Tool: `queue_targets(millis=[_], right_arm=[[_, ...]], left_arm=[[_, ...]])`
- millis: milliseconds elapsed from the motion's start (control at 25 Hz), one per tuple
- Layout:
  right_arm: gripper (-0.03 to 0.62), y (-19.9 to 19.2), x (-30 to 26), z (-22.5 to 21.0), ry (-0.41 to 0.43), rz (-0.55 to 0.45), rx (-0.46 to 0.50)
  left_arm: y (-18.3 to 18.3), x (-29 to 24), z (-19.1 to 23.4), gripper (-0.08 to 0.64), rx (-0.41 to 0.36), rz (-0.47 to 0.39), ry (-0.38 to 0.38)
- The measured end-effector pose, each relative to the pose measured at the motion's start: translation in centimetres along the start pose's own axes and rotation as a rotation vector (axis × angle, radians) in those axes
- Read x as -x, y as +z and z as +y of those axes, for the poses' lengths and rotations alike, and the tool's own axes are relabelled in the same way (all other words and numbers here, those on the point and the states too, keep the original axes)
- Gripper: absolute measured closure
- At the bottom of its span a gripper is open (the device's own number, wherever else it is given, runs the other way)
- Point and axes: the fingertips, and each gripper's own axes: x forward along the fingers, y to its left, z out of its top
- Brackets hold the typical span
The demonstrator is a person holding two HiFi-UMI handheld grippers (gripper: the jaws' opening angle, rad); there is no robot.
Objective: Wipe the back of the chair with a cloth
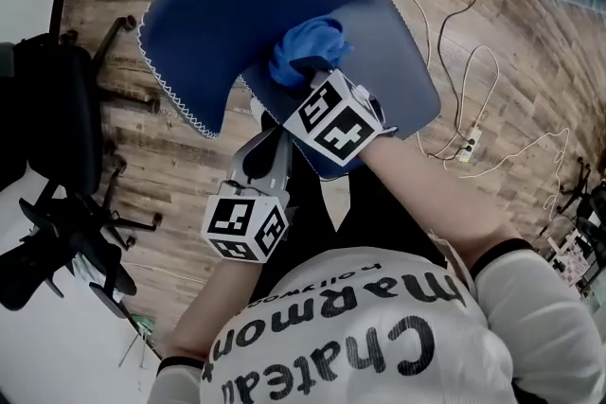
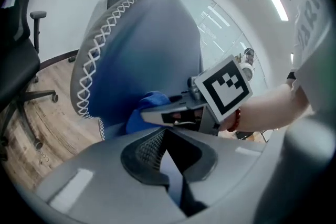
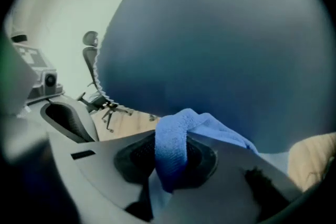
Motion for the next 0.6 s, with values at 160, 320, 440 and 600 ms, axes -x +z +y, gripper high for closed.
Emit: queue_targets(millis=[160,320,440,600], right_arm=[[0.54,0.2,-2.4,4.3,0.133,0.033,0.086],[0.54,0.0,-3.3,4.0,0.152,0.012,0.026],[0.54,-0.3,-2.9,0.6,0.056,-0.022,-0.024],[0.538,-0.3,-0.9,-6.1,-0.113,-0.089,-0.194]], left_arm=[[-1.1,0.9,1.2,0.552,0.024,0.037,-0.008],[-1.1,1.2,2.3,0.552,0.022,0.043,-0.01],[-0.3,1.2,2.5,0.552,0.033,0.015,-0.012],[0.3,1.6,2.4,0.552,0.019,0.003,-0.022]])
